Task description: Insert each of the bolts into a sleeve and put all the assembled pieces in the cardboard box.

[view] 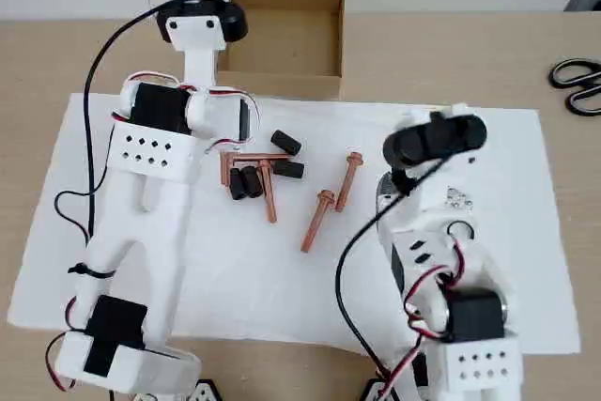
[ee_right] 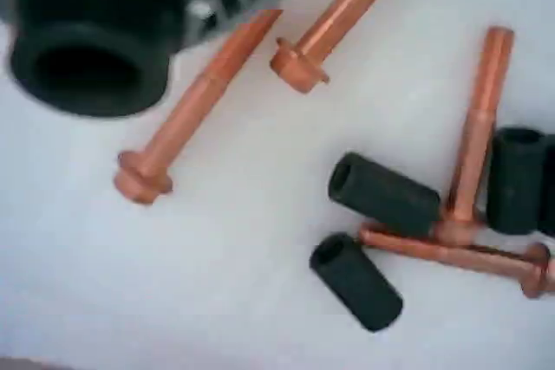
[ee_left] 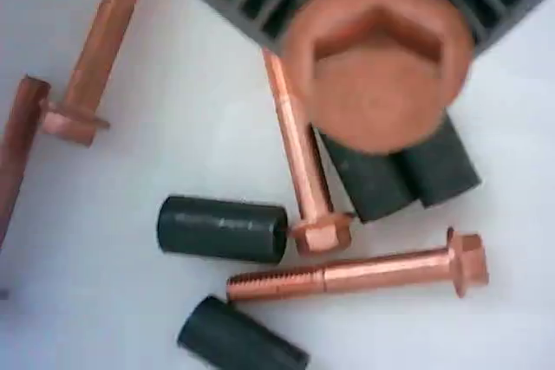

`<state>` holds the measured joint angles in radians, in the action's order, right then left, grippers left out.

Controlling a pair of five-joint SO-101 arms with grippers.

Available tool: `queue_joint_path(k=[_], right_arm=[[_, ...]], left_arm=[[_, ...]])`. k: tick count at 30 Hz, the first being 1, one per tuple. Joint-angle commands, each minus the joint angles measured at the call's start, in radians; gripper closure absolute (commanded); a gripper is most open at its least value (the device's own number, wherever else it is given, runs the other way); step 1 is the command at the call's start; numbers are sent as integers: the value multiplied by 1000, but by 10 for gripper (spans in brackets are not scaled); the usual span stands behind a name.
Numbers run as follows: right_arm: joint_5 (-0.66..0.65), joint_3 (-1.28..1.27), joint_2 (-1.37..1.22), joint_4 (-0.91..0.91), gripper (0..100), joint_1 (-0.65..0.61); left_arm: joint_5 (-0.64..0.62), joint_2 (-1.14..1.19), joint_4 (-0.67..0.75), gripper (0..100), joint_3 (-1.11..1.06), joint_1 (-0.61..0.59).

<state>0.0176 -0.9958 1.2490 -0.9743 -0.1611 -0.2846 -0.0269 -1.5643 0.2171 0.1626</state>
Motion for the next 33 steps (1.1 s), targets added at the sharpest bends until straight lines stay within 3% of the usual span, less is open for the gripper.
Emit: queue_joint_path(k=[1,4,10,20,26,33], right_arm=[[34,-140,130,90,995,-54],[48,-244,249,101,995,-140],[275,-387,539,142,995,-234],[282,-502,550,143,995,-236],[282,-526,550,153,995,-280],[281,-545,550,185,995,-298]], left_arm=[[-6,-57,63,994,8,28],[-17,-57,66,994,7,89],[-161,-57,60,994,4,173],[-238,-58,89,994,30,196],[-233,-58,92,994,162,307],[-195,-193,-103,994,295,417]])
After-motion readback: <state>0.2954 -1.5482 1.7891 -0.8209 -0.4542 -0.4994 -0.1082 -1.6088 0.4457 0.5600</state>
